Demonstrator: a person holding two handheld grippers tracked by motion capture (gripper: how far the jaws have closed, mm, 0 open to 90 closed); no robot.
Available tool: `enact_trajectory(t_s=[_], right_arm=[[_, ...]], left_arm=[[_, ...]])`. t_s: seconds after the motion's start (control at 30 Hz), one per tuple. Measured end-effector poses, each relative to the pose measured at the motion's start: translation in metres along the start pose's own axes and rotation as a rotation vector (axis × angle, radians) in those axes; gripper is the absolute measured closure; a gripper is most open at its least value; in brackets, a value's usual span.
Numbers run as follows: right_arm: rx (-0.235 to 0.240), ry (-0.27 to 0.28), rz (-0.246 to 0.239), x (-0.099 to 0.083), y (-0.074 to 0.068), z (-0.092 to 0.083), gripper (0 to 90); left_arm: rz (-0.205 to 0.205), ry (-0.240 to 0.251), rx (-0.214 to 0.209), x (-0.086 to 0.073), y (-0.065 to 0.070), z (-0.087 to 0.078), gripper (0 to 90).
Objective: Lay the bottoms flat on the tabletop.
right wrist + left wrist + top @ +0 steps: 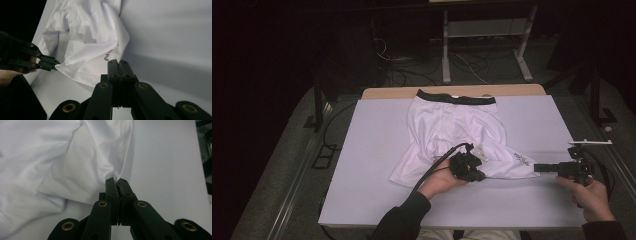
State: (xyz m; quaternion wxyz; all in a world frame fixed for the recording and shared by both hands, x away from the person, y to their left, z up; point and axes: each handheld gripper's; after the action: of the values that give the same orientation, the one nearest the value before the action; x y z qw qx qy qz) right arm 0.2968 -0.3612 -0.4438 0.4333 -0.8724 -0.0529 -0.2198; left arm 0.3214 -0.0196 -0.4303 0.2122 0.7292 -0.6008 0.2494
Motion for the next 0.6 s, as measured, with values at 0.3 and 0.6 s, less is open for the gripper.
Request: enact_trajectory(t_s=[0.3,0.6], right_arm=[[-0.011,-0.102,-0.022,-0.021,-0.010,0.002,88.0],[0.015,-0.176,-0.067,-0.033,-0.023,0.009,87.8]], left_arm=[[0.039,-0.038,-0.040,-0.010,0.026,-0.004,88.4],[0.046,-0.068,-0.060,-0.018,0.040,-0.010,88.4]])
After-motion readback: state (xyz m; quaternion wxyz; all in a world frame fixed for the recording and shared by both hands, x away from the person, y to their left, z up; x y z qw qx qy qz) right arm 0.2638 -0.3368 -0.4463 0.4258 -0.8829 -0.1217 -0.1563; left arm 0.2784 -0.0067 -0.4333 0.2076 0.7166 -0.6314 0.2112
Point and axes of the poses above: each handheld gripper's, and its own axes: z roughly forward along the jaws, x roughly out of its top, y roughly to its right, and after that the axes turned 6 degrees about x, right-handed
